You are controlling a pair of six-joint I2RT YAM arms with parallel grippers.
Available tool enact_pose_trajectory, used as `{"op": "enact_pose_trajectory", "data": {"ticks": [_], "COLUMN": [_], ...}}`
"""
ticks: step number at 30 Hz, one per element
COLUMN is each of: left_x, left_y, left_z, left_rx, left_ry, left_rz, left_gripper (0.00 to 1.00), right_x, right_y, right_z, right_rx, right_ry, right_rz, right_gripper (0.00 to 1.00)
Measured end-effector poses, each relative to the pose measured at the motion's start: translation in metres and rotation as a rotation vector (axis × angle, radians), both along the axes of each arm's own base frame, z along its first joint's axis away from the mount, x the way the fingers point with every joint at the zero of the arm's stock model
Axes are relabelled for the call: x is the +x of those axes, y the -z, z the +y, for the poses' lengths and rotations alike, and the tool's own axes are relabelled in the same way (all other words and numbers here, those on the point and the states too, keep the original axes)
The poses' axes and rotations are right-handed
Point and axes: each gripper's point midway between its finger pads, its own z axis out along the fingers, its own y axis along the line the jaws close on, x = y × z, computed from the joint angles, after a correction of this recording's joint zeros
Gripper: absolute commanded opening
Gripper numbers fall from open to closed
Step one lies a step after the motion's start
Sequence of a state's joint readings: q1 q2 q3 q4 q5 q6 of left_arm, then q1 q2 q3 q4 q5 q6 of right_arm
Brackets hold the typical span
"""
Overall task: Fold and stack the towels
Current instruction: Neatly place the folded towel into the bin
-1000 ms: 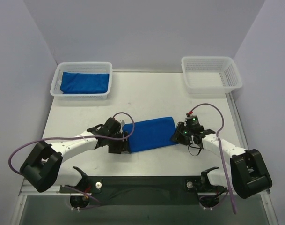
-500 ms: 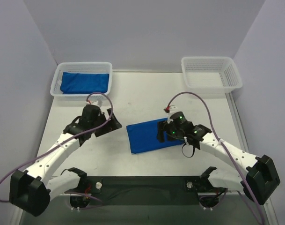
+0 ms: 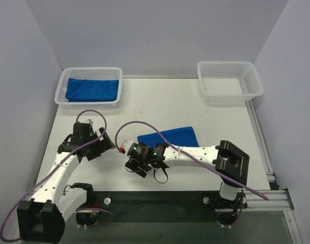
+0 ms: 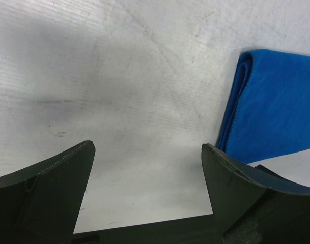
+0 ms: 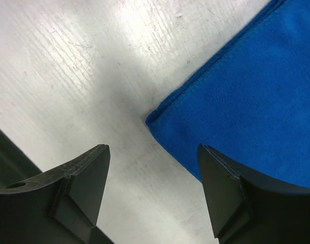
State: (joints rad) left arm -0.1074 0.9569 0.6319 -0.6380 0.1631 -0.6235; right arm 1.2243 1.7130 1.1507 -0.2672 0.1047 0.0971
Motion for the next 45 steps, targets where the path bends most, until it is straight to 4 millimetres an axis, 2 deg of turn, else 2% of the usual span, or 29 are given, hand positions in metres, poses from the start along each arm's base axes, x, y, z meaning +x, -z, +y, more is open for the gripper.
{"op": "enact_pose_trajectory", "data": {"ticks": [3,12,17,26,28,29,30,31,33,37,41,43,45], "left_x": [-0.008,-0.011,-0.014,-0.017,-0.018,-0.018,-0.019,-0.02,-0.021,-0.018,-0.01,-0.006,-0.008], "left_y": [0.004,0.002,0.007,0.012,0.013,0.014,0.014,0.015,0.015,0.016,0.015,0.015,0.02], "left_z": [0.0,-0.004,-0.008,-0.014,-0.017,-0.018,-0.019,-0.021,-0.024,-0.032,-0.056,-0.067,-0.077], "left_rx": [0.001,-0.019,-0.028,-0.03,-0.031,-0.032,-0.034,-0.036,-0.037,-0.044,-0.092,-0.113,-0.131], "left_ry": [0.007,0.033,0.055,0.084,0.092,0.097,0.098,0.1,0.107,0.097,0.114,0.117,0.12], "left_rz": [0.021,0.02,0.047,0.077,0.082,0.083,0.085,0.09,0.093,0.09,0.076,0.072,0.1], "left_gripper": [0.97,0.98,0.97,0.97,0.97,0.98,0.98,0.98,0.97,0.97,0.98,0.97,0.97], "right_x": [-0.001,0.005,0.005,0.02,0.022,0.024,0.024,0.024,0.025,0.026,0.021,0.021,0.03], "right_y": [0.012,0.039,0.044,0.043,0.043,0.044,0.044,0.045,0.046,0.045,0.044,0.041,0.027], "right_z": [0.003,0.002,0.006,-0.001,-0.001,-0.002,-0.002,-0.003,-0.004,-0.01,-0.03,-0.037,-0.035], "right_rx": [-0.056,-0.168,-0.184,-0.223,-0.229,-0.233,-0.236,-0.239,-0.247,-0.247,-0.216,-0.159,-0.037], "right_ry": [-0.029,-0.056,-0.065,-0.01,0.0,0.005,0.008,0.011,0.013,0.028,0.05,0.087,0.152], "right_rz": [-0.013,-0.017,-0.021,-0.108,-0.126,-0.133,-0.138,-0.138,-0.141,-0.126,-0.061,-0.023,0.003], "right_gripper": [0.64,0.5,0.43,0.42,0.31,0.21,0.16,0.07,0.0,0.0,0.0,0.0,0.0]}}
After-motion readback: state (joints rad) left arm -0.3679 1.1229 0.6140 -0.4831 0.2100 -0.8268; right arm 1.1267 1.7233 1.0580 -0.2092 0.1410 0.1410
